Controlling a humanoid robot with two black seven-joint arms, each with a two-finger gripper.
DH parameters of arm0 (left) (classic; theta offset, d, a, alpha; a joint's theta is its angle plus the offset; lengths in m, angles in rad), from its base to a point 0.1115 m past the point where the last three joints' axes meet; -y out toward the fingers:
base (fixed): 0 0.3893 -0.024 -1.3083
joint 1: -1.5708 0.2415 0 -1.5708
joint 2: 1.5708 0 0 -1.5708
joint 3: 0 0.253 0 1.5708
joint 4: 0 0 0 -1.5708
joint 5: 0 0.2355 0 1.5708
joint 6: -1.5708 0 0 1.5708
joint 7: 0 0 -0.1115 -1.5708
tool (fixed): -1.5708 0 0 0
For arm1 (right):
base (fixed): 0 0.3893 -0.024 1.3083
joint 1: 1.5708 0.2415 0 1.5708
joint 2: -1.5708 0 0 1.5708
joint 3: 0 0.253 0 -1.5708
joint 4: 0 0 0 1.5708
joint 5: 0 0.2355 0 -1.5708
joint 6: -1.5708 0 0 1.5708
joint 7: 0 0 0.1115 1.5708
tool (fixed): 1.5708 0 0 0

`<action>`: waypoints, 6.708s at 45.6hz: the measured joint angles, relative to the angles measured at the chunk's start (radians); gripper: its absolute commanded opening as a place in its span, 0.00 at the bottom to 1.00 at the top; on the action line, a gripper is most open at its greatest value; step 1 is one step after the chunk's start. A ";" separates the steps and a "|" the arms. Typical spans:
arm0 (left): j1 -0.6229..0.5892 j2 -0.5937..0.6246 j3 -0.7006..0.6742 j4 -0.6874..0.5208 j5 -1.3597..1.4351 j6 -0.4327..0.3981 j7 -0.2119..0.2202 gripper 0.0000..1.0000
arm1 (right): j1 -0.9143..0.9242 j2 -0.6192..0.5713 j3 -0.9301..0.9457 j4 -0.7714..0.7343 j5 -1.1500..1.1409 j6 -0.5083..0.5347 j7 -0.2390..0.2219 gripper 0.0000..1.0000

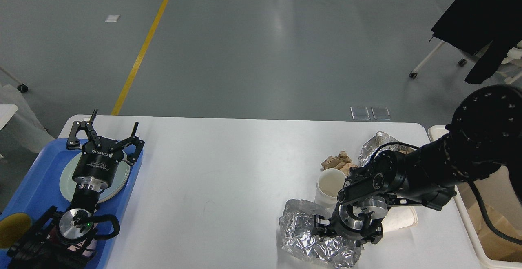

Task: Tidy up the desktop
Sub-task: 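Close the right gripper on the crumpled foil ball beside the red can, then lift the foil ball and carry it into the white bin, then open the right gripper to drop the foil inside the bin, then raise the right gripper and move it over the nearer white paper cup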

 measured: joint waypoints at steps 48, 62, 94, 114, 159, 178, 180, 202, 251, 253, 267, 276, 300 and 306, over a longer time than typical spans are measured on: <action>0.000 0.000 0.000 0.000 0.000 -0.001 0.000 0.97 | -0.037 -0.009 -0.107 -0.002 0.009 -0.019 -0.003 0.43; 0.000 -0.001 0.000 0.000 0.000 0.000 0.000 0.97 | -0.062 0.001 -0.103 -0.024 0.020 -0.026 -0.001 0.24; 0.000 0.000 0.000 0.000 0.000 0.000 0.000 0.97 | -0.045 0.020 -0.092 0.008 0.024 -0.026 0.002 0.00; 0.000 -0.001 0.000 0.000 0.000 -0.001 0.000 0.97 | 0.460 -0.122 -0.060 0.338 0.156 0.158 0.036 0.00; 0.001 0.000 0.000 0.000 0.000 0.001 -0.001 0.97 | 0.449 -0.573 -0.644 -0.024 0.030 0.258 0.247 0.00; 0.001 0.000 0.000 0.000 0.000 0.001 0.000 0.97 | -0.475 -0.644 -0.118 -0.819 0.022 0.105 0.248 0.00; 0.001 0.000 0.000 0.000 0.000 0.001 0.000 0.97 | -0.566 -0.616 -0.062 -0.897 0.021 0.076 0.246 0.00; 0.000 0.000 0.000 0.000 0.000 0.001 0.000 0.97 | -1.020 -0.380 0.173 -1.341 0.020 -0.092 0.238 0.00; 0.000 0.000 0.000 0.000 0.000 0.001 0.000 0.97 | -0.885 -0.513 0.160 -1.224 -0.065 -0.053 0.210 1.00; 0.000 0.000 0.000 0.000 0.000 0.001 0.000 0.97 | -0.827 -0.548 0.160 -1.171 -0.111 -0.034 0.204 1.00; 0.000 0.000 0.000 0.000 0.000 0.001 0.000 0.97 | -0.287 -0.766 0.080 -0.512 -0.316 0.052 -0.009 1.00; 0.000 0.000 0.000 0.000 0.000 0.001 -0.001 0.97 | 0.152 -0.615 -0.236 -0.221 -0.313 0.240 -0.134 1.00; 0.000 0.000 0.000 0.001 0.000 0.001 -0.001 0.97 | 0.746 -0.203 -0.330 0.153 -0.157 0.489 0.128 1.00; 0.000 0.000 0.000 0.002 0.000 0.001 -0.002 0.97 | 0.841 -0.120 -0.406 0.194 -0.155 0.512 0.345 1.00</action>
